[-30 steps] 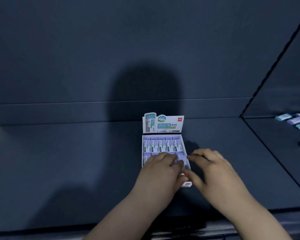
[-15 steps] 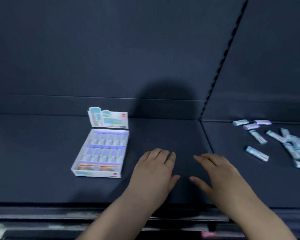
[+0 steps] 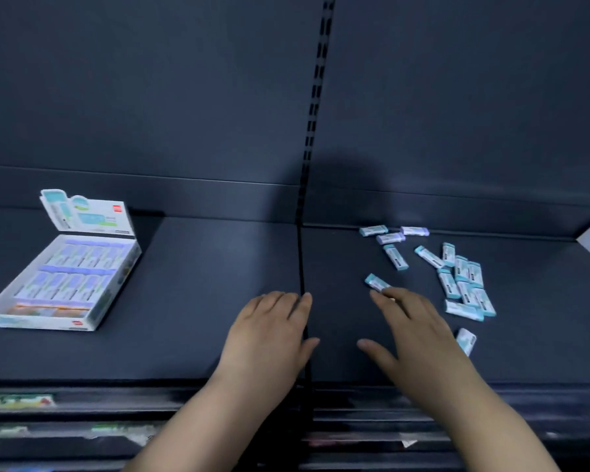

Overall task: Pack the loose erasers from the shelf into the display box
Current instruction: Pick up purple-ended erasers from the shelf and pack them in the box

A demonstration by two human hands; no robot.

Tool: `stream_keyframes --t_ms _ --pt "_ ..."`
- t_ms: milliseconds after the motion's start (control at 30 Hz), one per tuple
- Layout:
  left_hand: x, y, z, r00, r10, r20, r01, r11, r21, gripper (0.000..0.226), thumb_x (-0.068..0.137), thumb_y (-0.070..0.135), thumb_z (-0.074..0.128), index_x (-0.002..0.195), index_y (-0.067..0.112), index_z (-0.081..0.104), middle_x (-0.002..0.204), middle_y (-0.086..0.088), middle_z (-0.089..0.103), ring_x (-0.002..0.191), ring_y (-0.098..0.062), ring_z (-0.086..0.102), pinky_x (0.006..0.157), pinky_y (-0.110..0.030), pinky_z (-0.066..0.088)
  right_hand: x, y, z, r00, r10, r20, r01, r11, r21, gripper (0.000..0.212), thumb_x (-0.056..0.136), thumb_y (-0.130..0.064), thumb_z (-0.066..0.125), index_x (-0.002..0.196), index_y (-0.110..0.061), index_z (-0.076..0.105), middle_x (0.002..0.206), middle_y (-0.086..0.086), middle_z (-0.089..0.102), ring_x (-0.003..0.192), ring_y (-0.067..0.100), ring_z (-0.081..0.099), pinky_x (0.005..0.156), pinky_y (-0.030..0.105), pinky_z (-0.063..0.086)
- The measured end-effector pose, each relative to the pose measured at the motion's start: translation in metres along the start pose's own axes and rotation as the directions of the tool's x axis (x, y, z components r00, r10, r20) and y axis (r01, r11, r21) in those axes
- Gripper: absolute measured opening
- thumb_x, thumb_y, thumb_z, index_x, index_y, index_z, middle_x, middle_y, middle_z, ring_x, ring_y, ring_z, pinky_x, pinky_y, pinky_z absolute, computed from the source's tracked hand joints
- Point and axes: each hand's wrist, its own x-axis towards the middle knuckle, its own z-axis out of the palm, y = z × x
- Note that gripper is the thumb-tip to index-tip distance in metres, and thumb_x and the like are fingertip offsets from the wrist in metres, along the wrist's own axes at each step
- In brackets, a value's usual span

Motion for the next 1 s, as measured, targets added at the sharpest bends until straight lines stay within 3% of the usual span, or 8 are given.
stream_keyframes --t_ms 133,467,567,667,767,833,933,1000 --pt "0.010 -0.004 0.005 0.999 0.035 0.003 -0.034 0.999 -0.038 0.061 0.071 0.048 0.072 0.121 0.015 0.061 0.108 0.002 0.067 0.101 -0.018 0.062 0.087 -0.031 0.049 0.000 0.003 -0.004 0.997 0.066 -0.034 -0.066 0.998 -0.003 0.070 0.079 -0.044 0.064 0.139 -0.017 0.038 0.140 0.002 0.039 0.132 0.022 0.033 0.107 0.037 0.032" --pt "0.053 0.005 0.008 0.980 0.196 0.030 -0.189 0.971 -0.147 0.062 0.095 0.047 0.035 0.148 0.021 0.017 0.146 0.006 0.033 0.134 -0.015 0.027 0.110 -0.028 0.018 -0.009 0.022 -0.007 0.969 0.233 -0.082 -0.238 0.970 -0.058 0.071 0.063 -0.037 0.081 0.123 -0.009 0.057 0.118 0.009 0.059 0.109 0.032 0.058 0.089 0.046 0.050" --pt "0.059 0.004 0.016 0.976 0.208 0.065 -0.201 0.974 -0.100 0.062 0.093 0.047 0.043 0.146 0.020 0.027 0.140 0.006 0.041 0.129 -0.015 0.036 0.108 -0.029 0.025 -0.008 0.024 0.001 0.965 0.253 -0.067 -0.256 0.966 -0.037 0.070 0.069 -0.037 0.077 0.129 -0.011 0.052 0.126 0.007 0.055 0.118 0.028 0.051 0.099 0.041 0.042" --pt "0.061 0.002 0.025 0.974 0.216 0.067 -0.210 0.974 -0.086 0.060 0.069 0.045 0.074 0.119 0.014 0.062 0.105 0.003 0.067 0.097 -0.017 0.063 0.083 -0.032 0.051 0.001 0.032 0.003 0.965 0.256 -0.061 -0.256 0.967 0.010 0.068 0.074 -0.038 0.072 0.132 -0.012 0.048 0.131 0.005 0.050 0.124 0.026 0.045 0.104 0.036 0.034" --pt "0.067 0.003 0.032 0.980 0.189 0.069 -0.184 0.980 -0.079 0.060 0.058 0.043 0.081 0.109 0.012 0.069 0.093 0.003 0.070 0.084 -0.017 0.067 0.072 -0.032 0.055 0.015 0.046 0.001 0.972 0.227 -0.069 -0.224 0.974 0.040 0.066 0.077 -0.038 0.069 0.133 -0.012 0.047 0.132 0.005 0.048 0.125 0.025 0.043 0.106 0.033 0.030" --pt "0.073 0.010 0.031 0.987 0.147 0.071 -0.141 0.986 -0.085 0.060 0.066 0.043 0.076 0.117 0.013 0.064 0.102 0.002 0.068 0.093 -0.018 0.065 0.078 -0.032 0.053 0.026 0.057 -0.002 0.979 0.189 -0.073 -0.186 0.981 0.054 0.065 0.080 -0.038 0.067 0.135 -0.013 0.044 0.135 0.004 0.045 0.128 0.023 0.039 0.108 0.031 0.028" --pt "0.090 0.030 0.027 0.989 0.080 0.125 -0.072 0.995 -0.071 0.061 0.093 0.045 0.043 0.146 0.019 0.026 0.141 0.004 0.041 0.130 -0.016 0.037 0.106 -0.029 0.029 0.045 0.080 -0.008 0.992 0.120 -0.031 -0.119 0.991 0.057 0.064 0.085 -0.043 0.058 0.140 -0.018 0.036 0.142 -0.003 0.036 0.132 0.016 0.030 0.111 0.027 0.024" --pt "0.102 0.045 0.028 0.993 0.048 0.107 -0.044 0.998 -0.045 0.061 0.097 0.047 0.031 0.149 0.023 0.010 0.149 0.008 0.027 0.136 -0.013 0.023 0.111 -0.025 0.017 0.058 0.101 -0.012 0.995 0.092 0.025 -0.092 0.995 0.041 0.063 0.088 -0.045 0.053 0.142 -0.021 0.031 0.144 -0.006 0.031 0.134 0.014 0.025 0.112 0.026 0.022"
